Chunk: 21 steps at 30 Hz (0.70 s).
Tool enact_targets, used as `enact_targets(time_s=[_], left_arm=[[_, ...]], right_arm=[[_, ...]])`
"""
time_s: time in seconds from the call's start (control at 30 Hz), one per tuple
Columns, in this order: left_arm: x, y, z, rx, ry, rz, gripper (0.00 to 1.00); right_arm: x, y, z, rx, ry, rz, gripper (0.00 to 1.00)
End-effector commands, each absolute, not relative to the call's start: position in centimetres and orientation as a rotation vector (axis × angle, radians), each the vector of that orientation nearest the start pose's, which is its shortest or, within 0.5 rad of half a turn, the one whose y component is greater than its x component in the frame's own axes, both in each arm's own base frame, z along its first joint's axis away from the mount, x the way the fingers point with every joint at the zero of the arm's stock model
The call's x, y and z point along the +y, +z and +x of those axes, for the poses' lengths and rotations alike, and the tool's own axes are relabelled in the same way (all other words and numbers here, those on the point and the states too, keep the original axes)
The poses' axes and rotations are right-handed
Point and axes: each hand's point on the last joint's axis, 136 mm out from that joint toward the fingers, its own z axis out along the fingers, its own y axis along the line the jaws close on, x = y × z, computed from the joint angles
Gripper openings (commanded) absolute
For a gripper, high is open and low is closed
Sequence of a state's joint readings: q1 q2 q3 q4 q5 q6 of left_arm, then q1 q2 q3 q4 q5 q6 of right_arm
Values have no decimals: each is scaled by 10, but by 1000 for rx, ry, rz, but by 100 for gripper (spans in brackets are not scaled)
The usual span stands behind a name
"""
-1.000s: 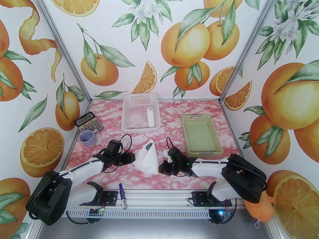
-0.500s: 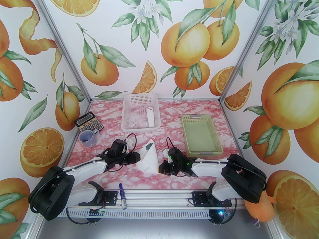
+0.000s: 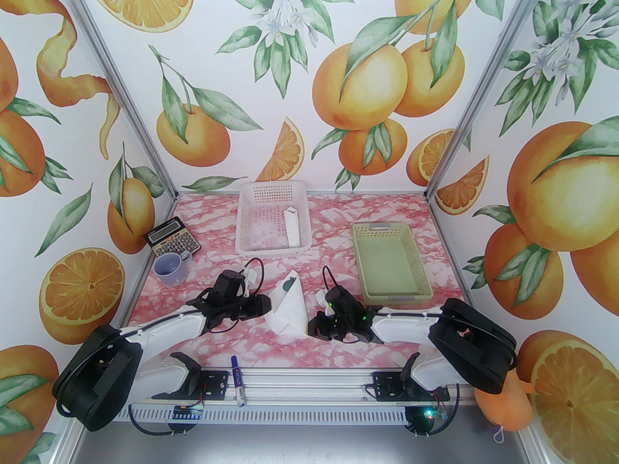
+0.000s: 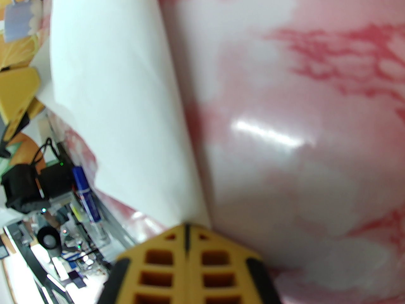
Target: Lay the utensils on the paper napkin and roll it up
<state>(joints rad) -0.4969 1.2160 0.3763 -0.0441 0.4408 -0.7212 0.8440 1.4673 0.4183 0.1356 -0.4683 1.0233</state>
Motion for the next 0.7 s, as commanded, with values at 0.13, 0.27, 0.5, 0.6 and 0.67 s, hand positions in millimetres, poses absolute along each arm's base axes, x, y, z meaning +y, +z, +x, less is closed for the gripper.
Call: enact_targets(time_s=[0.13,0.27,0.5,0.6,0.67], left_arm=[[-205,62,213,2592,-1078,-28,20],[-210,66,209,2596,-1126,-7,19],[-216,74,208,2587,-1166,18,18],[-221,81,209,2574,-1195,35,18],[-223,85,210,2569,-1207,41,18]], right_arm=[[243,-31,126,3052,912,109,0],[244,-31,127,3051,909,109,0],[243,-32,127,3056,901,108,0],[243,-32,127,3058,899,108,0],[243,-33,127,3060,893,107,0]])
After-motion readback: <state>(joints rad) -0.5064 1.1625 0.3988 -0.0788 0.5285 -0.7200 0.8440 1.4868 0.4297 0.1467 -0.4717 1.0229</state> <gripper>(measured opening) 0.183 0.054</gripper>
